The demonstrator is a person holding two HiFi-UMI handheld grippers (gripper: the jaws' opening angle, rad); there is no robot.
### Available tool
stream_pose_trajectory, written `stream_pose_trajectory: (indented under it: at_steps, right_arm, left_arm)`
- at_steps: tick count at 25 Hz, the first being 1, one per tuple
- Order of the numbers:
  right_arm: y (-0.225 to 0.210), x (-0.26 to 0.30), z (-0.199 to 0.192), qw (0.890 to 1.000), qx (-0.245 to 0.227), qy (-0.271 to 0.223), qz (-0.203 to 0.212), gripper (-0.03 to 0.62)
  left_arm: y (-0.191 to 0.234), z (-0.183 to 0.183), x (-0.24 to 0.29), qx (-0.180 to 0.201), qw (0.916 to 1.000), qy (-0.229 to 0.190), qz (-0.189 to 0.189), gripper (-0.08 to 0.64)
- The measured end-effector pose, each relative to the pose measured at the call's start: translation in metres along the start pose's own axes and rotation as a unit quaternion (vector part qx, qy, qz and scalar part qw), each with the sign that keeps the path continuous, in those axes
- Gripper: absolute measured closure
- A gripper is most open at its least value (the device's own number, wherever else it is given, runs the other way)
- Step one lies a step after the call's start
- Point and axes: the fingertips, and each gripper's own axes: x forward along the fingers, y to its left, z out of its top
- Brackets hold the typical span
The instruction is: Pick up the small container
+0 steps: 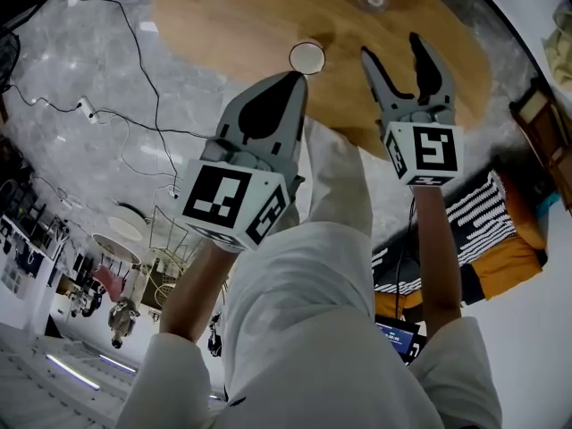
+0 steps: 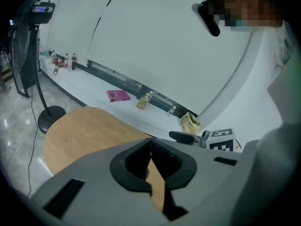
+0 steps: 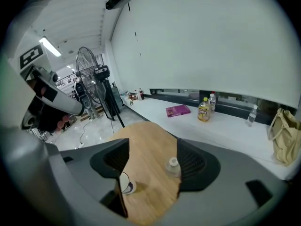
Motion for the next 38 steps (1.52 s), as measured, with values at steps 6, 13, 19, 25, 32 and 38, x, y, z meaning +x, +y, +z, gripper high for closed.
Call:
stream_pose_trajectory:
  at_steps: [6,13,19,25,32,38]
  right_arm:
    - [-0.017,0.023,-0.019,1.000,-0.017,0.016,-0.006,0.232]
    - [-0.031,0.044,-0.039,0.999,-0.020,0.029,-0.011,0.206]
    - [-0.046,0.066,-0.060,0.999,-0.021,0.043,-0.016,0.176]
    - [-0.053,0.091,-0.078,0.998,-0.026,0.054,-0.026,0.155]
    - [-0.058,0.115,-0.100,0.997,-0.036,0.061,-0.032,0.144]
    - [-0.063,0.129,-0.110,0.996,-0.038,0.060,-0.052,0.125]
  left_arm:
    - [0.009,-0.004,0.020,-0.001,0.9999,0.006,0.011,0.540]
    - [0.023,-0.019,0.042,0.001,0.9995,0.022,0.023,0.540]
    - [0.027,-0.031,0.062,-0.002,0.9990,0.038,0.021,0.540]
    - [0.037,-0.044,0.069,0.000,0.9983,0.053,0.024,0.540]
    - [0.045,-0.054,0.083,-0.008,0.9981,0.053,0.031,0.540]
    - [0.050,-0.058,0.090,-0.015,0.9980,0.052,0.033,0.540]
